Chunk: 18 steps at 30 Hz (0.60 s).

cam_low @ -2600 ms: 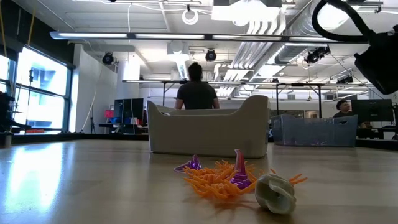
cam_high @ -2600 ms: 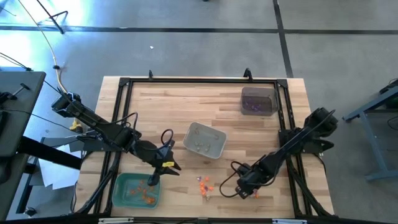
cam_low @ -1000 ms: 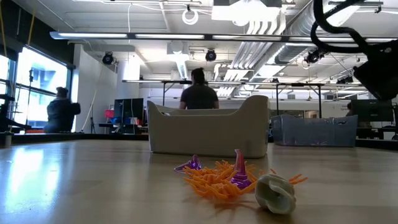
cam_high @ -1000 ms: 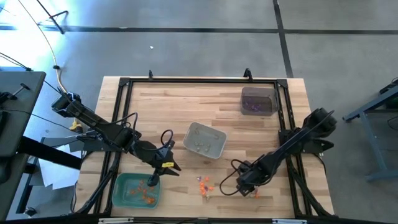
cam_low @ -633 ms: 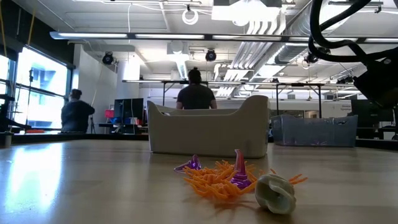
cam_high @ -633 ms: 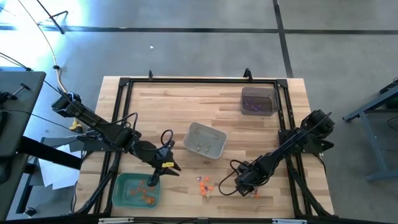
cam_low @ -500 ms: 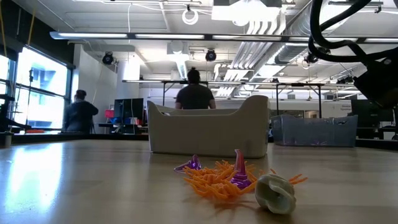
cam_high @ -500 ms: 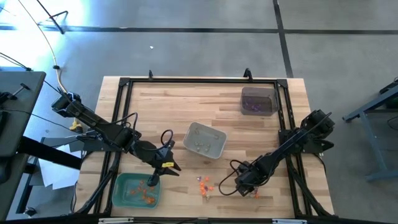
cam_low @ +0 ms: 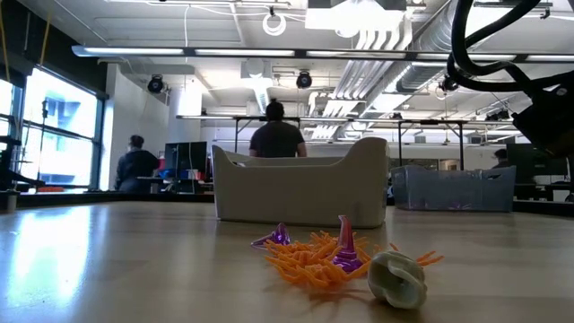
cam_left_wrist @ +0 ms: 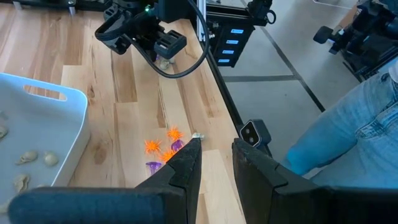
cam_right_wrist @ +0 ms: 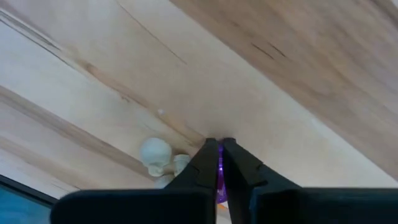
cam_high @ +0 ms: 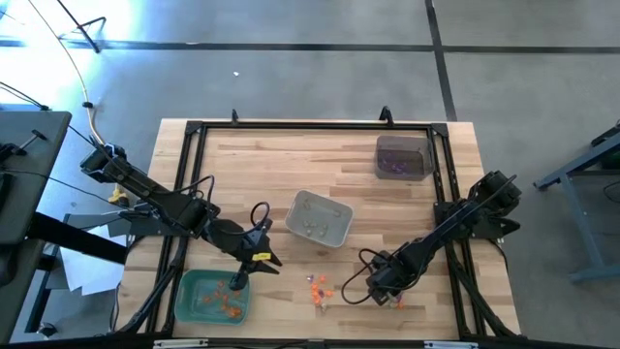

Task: Sort Halloween decoration
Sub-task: Put the violet witch hat toy into the black bin

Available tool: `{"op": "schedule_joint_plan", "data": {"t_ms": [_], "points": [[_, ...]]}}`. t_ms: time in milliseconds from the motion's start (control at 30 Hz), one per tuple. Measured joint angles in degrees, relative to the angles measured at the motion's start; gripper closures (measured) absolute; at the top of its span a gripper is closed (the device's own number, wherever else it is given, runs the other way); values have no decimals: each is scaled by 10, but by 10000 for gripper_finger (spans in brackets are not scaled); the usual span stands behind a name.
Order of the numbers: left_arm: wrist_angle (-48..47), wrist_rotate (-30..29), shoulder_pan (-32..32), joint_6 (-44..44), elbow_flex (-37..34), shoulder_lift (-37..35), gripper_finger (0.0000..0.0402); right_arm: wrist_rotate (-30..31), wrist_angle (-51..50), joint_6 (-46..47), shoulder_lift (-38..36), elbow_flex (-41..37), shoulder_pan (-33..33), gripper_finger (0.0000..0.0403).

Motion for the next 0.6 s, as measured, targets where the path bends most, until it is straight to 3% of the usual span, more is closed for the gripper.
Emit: {"op": "schedule_joint_plan", "data": {"t_ms": [600], "points": [[0, 0, 0, 0, 0, 0, 326, 23, -8, 0, -30, -4, 1, 402]]}}
